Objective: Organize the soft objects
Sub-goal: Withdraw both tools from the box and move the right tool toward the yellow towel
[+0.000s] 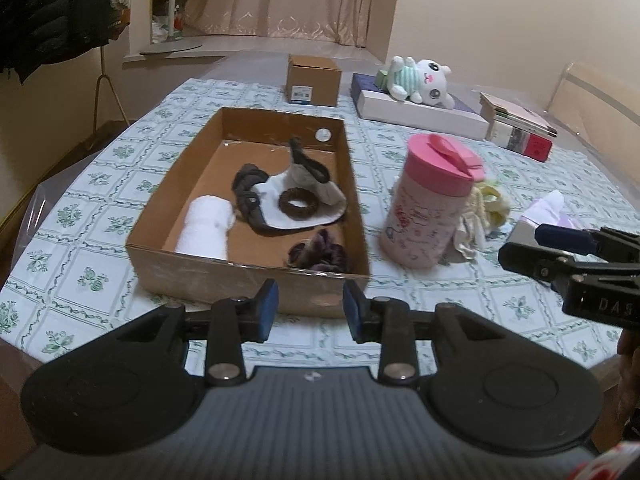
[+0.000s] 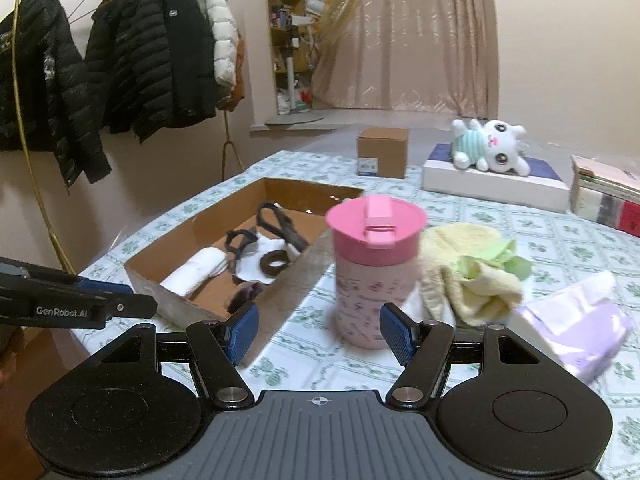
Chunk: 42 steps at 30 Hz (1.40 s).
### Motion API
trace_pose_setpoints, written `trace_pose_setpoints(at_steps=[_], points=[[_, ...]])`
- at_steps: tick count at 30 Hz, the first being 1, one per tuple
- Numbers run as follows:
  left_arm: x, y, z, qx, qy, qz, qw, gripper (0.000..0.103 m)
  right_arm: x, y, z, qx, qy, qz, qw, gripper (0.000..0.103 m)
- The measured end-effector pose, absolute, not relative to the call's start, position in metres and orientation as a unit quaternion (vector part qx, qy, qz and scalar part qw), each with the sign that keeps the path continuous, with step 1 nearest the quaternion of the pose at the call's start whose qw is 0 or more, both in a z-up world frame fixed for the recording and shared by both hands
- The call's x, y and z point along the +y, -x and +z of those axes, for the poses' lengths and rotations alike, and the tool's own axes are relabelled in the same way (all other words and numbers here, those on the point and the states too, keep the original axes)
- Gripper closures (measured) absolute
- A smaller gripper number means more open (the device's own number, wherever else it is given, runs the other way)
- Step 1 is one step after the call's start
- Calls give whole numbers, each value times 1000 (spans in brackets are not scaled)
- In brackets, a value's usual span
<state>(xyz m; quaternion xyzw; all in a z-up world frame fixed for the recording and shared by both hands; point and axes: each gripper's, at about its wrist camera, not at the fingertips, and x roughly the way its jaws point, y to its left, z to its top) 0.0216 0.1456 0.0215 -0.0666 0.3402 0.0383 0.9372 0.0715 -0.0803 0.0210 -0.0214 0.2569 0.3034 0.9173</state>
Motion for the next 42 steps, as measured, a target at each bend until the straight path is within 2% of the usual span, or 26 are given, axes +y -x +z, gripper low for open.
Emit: trace_pose_setpoints(at_steps=[21,42], points=[[70,-34,26,344,32,-16,938,71,-174,-67,17,280,-44,213,935,36],[55,-46,26,346,21,-42,937,70,-186,-75,10,290,-51,201,934,36]])
